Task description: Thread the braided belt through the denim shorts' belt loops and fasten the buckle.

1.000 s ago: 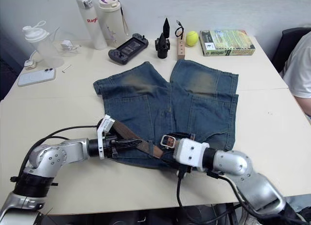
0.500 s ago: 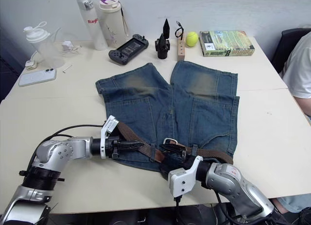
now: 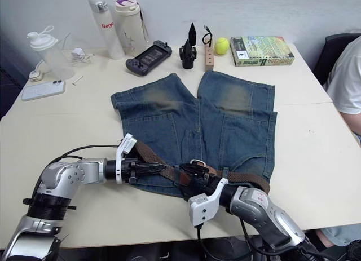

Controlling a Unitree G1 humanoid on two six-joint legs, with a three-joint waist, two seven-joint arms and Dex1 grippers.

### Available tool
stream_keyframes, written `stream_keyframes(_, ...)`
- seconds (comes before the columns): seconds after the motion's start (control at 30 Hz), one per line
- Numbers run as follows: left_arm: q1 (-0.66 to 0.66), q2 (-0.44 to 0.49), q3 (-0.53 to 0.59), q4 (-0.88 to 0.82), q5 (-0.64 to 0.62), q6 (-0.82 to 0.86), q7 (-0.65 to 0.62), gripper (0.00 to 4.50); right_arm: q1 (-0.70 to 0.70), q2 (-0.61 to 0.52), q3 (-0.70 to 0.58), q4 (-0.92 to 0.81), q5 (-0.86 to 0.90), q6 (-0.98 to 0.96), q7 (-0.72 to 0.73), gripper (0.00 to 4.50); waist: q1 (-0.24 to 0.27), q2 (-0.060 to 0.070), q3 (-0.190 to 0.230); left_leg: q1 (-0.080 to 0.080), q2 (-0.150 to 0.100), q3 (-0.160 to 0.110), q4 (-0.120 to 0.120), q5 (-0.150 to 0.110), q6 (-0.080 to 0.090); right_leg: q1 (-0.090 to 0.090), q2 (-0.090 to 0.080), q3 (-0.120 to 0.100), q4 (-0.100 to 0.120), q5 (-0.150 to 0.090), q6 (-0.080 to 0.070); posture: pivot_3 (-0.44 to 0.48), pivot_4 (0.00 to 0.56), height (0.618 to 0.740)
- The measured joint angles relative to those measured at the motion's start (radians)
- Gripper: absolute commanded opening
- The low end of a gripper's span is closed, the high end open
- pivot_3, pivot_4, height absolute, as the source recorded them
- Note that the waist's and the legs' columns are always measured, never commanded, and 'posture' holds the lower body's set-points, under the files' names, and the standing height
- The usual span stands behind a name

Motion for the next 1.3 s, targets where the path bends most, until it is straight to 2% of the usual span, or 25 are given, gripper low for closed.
stream_keyframes(0.37, -0.005, -0.019, 0.005, 0.010, 0.032, 0.009, -0.021, 0.00, 0.033, -0.001, -0.027, -0.008, -0.002, 0.000, -0.006, 4.01, 0.002, 0.000, 0.000, 0.002, 0.000, -0.001, 0.000, 0.000, 0.000, 0.003, 0.000, -0.001, 0.000, 0.000, 0.000, 0.000, 0.150, 0.740)
stream_keyframes(0.73, -0.031, -0.035, -0.042, 0.039, 0.110, -0.012, -0.065, 0.00, 0.081, -0.044, -0.074, -0.036, -0.002, -0.002, -0.006, 4.01, 0.005, -0.001, -0.001, 0.007, -0.001, -0.004, 0.000, 0.000, 0.000, 0.011, -0.001, -0.002, -0.002, 0.000, 0.000, 0.000, 0.150, 0.740)
stream_keyframes(1.3, -0.026, -0.028, -0.036, 0.031, 0.135, -0.010, -0.085, 0.00, 0.063, -0.006, -0.079, -0.021, -0.038, -0.001, -0.020, 4.01, 0.000, -0.003, -0.002, 0.008, 0.000, -0.004, 0.000, 0.000, 0.000, 0.011, -0.001, -0.001, -0.001, 0.000, 0.000, 0.000, 0.150, 0.740)
